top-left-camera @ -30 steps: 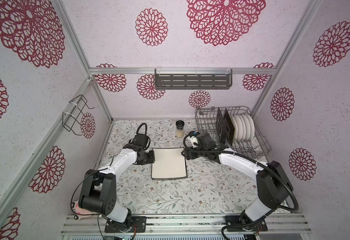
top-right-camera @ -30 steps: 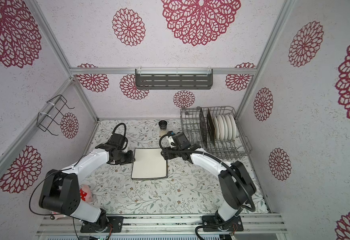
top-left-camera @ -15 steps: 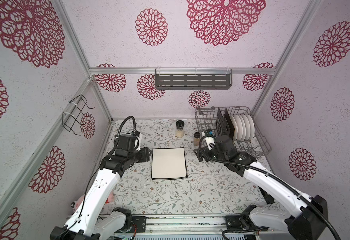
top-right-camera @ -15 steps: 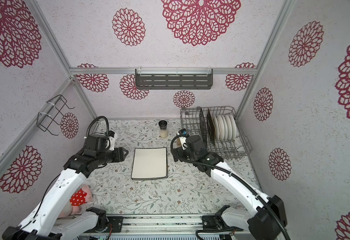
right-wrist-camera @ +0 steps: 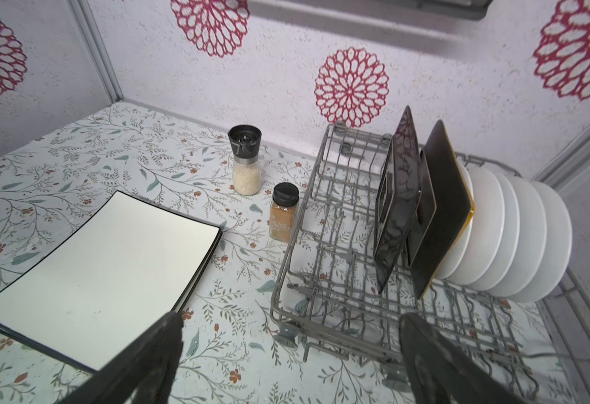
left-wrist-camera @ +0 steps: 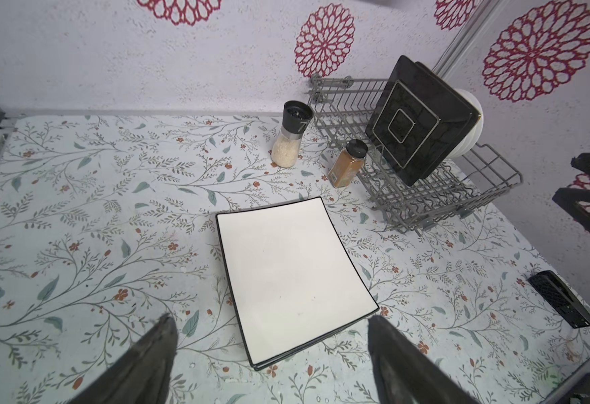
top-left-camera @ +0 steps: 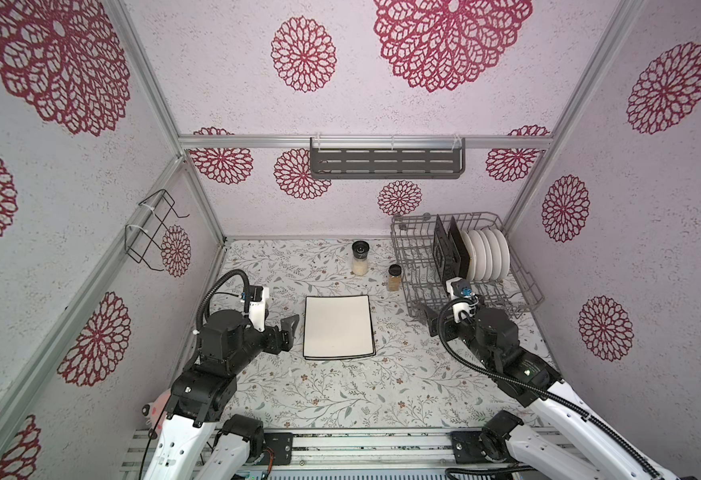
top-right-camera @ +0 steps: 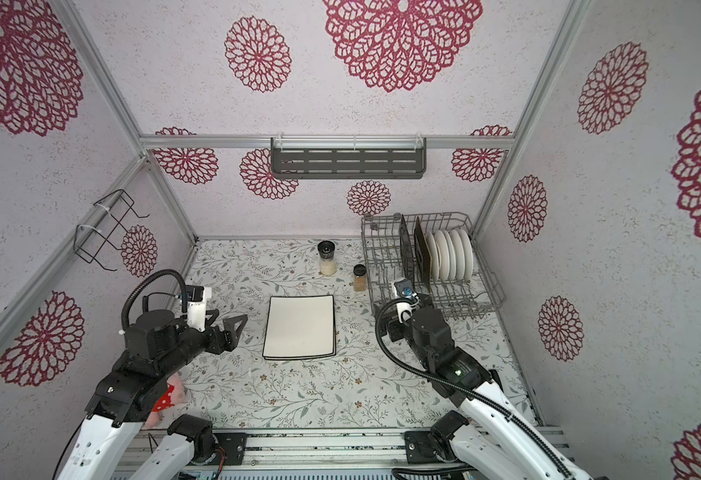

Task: Unload the plates from the dish rack
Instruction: 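Open both grippers and draw them back from the stacked plates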

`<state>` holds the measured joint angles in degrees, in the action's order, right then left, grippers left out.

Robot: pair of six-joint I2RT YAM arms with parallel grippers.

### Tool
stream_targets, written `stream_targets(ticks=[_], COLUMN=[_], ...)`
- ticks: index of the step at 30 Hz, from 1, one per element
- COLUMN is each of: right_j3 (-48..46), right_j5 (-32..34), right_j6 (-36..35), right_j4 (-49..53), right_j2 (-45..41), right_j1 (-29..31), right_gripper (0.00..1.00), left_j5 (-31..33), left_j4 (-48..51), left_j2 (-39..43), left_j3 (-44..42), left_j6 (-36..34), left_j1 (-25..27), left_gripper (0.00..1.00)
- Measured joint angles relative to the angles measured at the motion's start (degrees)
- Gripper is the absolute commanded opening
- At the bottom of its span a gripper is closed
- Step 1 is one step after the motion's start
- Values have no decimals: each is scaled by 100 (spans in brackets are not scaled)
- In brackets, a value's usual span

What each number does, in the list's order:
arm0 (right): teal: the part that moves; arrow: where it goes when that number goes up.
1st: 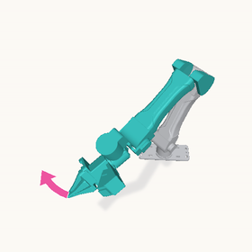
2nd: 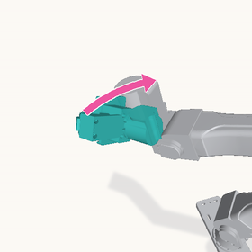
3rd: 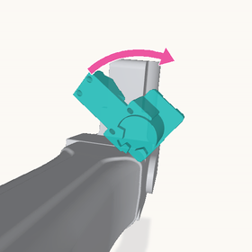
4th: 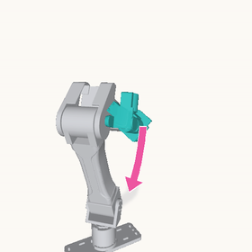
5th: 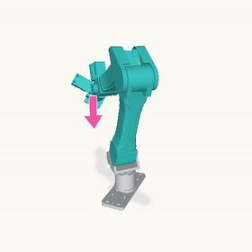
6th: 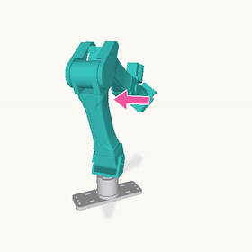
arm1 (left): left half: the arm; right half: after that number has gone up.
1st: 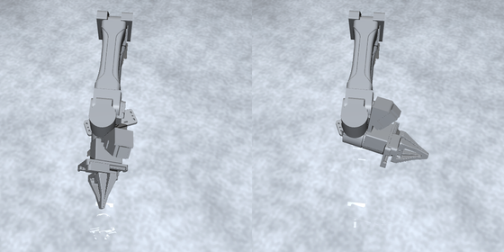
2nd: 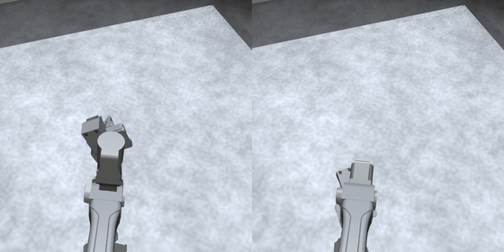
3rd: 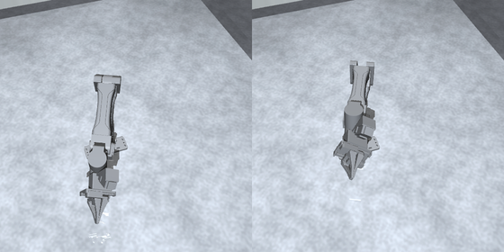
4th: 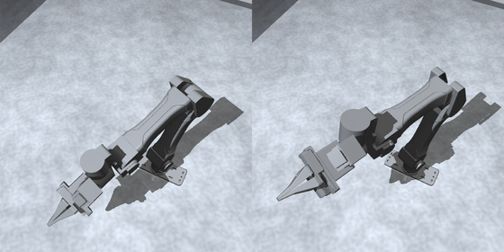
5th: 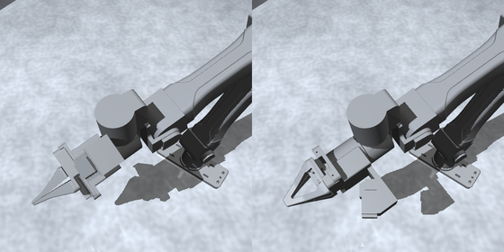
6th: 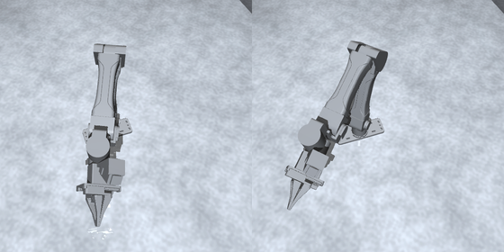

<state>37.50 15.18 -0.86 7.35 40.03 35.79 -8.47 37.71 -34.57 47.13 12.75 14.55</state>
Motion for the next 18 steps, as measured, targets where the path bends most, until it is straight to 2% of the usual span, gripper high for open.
stream_targets(ticks=[4, 10, 18], right_j3=[-564, -1060, -1665], right_j5=[-190, -474, -1840], right_j6=[-332, -667, -772], right_j4=[-378, -1121, -2186], right_j2=[-345, -323, 229], right_j1=[-186, -625, -1954], right_gripper=[99, 99, 98], left_j5=[-28, -214, -223], left_j4=[-227, -428, -664], left_j2=[372, 756, 1005], left_j3=[-358, -743, -817], left_j6=[-116, -116, -120], left_j1=[0, 0, 0], left_gripper=[91, 93, 96])
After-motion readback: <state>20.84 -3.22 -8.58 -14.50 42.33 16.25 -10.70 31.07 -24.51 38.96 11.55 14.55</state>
